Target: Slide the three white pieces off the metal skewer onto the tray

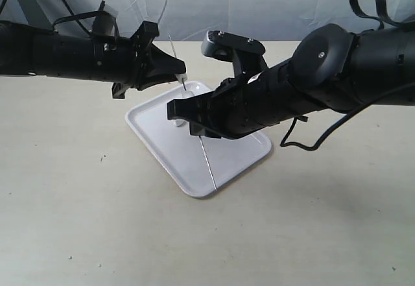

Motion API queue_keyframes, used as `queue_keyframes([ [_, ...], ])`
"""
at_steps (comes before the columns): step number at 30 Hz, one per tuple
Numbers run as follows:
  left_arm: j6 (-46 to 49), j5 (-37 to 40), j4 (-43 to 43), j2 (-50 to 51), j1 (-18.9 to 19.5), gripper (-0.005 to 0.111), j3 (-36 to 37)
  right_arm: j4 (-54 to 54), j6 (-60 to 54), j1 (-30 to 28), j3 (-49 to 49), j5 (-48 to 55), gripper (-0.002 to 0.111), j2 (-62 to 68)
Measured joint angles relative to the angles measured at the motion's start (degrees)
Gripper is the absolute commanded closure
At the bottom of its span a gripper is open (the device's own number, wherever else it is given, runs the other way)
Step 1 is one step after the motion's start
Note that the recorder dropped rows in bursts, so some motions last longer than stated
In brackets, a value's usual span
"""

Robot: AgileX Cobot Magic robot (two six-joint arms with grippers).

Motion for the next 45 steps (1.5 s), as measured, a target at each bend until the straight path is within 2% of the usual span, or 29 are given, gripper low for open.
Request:
queue_keyframes([
  [10,2.4,-7.2,-3.9,0.0,-0.1,0.088,0.0,-0.6,-0.1,0.0,-0.1,4.2,0.109,0.0],
  [17,4.2,-17.0,-4.8,0.0,-0.1,0.088,0.0,-4.5,0.2,0.0,-0.1,15.7,0.109,0.0],
  [22,4.9,-20.5,-4.9,0.0,-0.1,0.088,0.0,-11.7,2.6,0.0,-0.1,24.3,0.109,0.0],
  [25,4.1,-16.4,-1.6,0.0,-0.1,0.088,0.0,-23.3,10.5,0.0,-0.1,26.1,0.109,0.0],
  [28,1.6,-11.1,5.6,0.0,-0.1,0.085,0.0,-32.6,18.6,0.0,-0.1,22.1,0.109,0.0],
  [32,-2.7,-8.7,14.1,0.0,-0.1,0.072,0.0,-36.2,23.9,0.0,-0.1,14.4,0.109,-0.3],
  [34,-5.2,-7.7,16.8,0.0,-0.1,0.07,0.0,-36.5,25.4,0.0,-0.1,10.7,0.109,-0.4],
  [40,-8.5,-3.5,17.7,0.0,-0.1,0.074,0.0,-36.4,26.7,0.0,-0.1,4.1,0.109,-0.4],
  [45,-6.9,0.8,12.2,0.0,-0.1,0.074,0.0,-36.0,26.8,0.0,-0.1,-0.5,0.109,-0.4],
])
